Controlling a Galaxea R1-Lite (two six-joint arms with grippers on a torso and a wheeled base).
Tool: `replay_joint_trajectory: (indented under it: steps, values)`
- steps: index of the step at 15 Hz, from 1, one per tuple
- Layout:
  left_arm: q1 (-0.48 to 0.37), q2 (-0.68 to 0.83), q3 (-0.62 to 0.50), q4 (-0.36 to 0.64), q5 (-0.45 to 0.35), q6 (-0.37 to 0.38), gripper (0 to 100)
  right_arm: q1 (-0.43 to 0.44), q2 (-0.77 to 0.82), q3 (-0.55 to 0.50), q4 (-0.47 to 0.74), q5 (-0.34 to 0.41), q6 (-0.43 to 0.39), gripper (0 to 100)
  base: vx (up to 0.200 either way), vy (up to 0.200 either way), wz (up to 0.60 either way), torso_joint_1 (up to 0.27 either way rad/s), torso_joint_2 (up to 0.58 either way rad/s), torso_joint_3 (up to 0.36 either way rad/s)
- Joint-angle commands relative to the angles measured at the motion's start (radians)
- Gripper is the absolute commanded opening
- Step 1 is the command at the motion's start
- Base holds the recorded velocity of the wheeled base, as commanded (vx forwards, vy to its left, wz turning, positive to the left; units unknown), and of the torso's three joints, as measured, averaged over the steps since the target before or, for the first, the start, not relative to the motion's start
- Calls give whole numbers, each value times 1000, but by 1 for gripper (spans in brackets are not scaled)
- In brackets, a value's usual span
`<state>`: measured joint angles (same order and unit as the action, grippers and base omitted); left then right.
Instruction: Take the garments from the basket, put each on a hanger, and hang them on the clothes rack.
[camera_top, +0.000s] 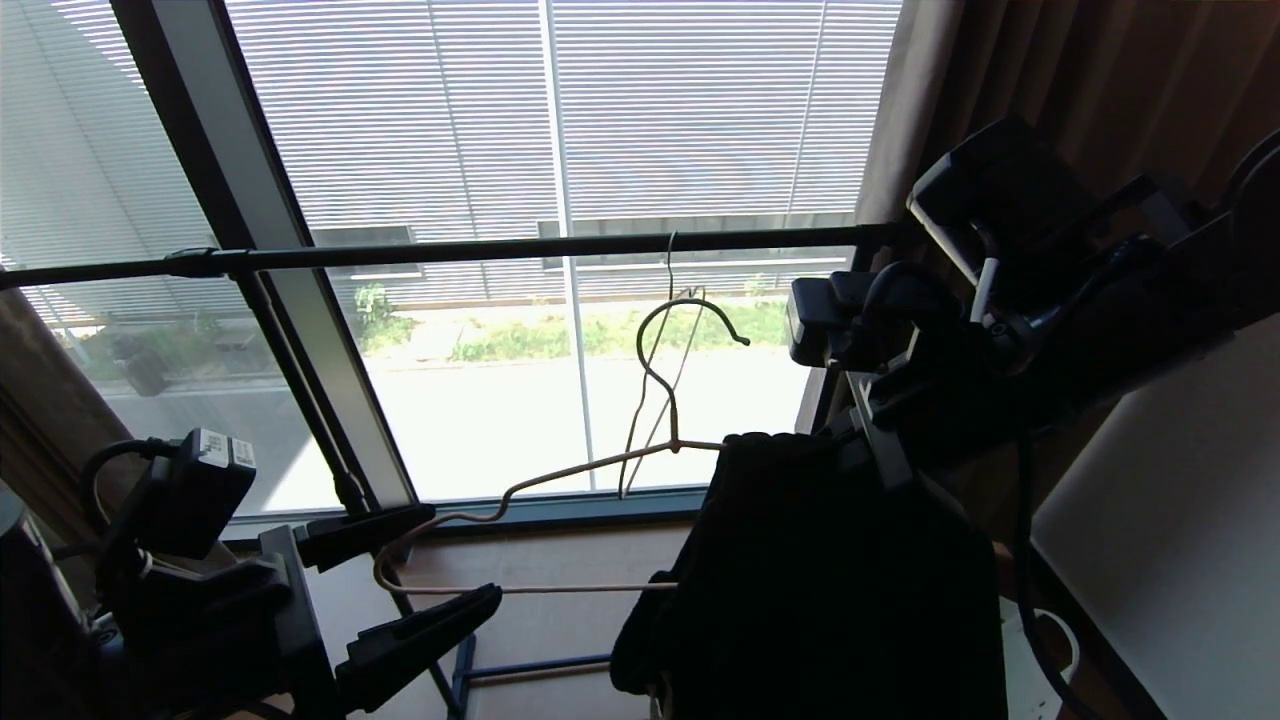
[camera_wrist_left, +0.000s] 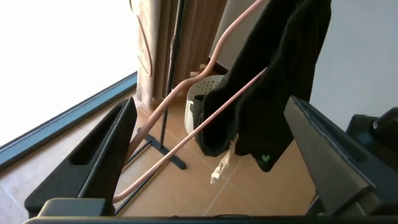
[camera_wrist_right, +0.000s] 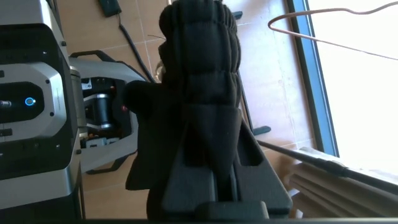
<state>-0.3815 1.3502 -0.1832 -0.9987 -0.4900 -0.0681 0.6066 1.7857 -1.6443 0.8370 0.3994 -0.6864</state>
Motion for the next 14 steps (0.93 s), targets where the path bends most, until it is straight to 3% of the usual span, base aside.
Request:
replay_joint_trajectory:
  steps: [1,8,10,12,14]
  values:
    - [9,9,-10,-6,2,-2,100,1,-8,1,1,-1,-1,0,0,0,0,0,0,0]
    - [141,49,-85,-1,10,-159,100,-4,-35,41,7,32,2,0,0,0,0,0,0,0]
    - [184,33,-108,0,10,-248,100,-10,-34,41,5,32,14,0,0,0,0,0,0,0]
    - [227,-23,-71,9,8,-341,100,-19,-35,34,-18,32,82,0,0,0,0,0,0,0]
    - [285,-48,-28,17,-2,-381,100,-31,-51,38,-68,32,183,0,0,0,0,0,0,0]
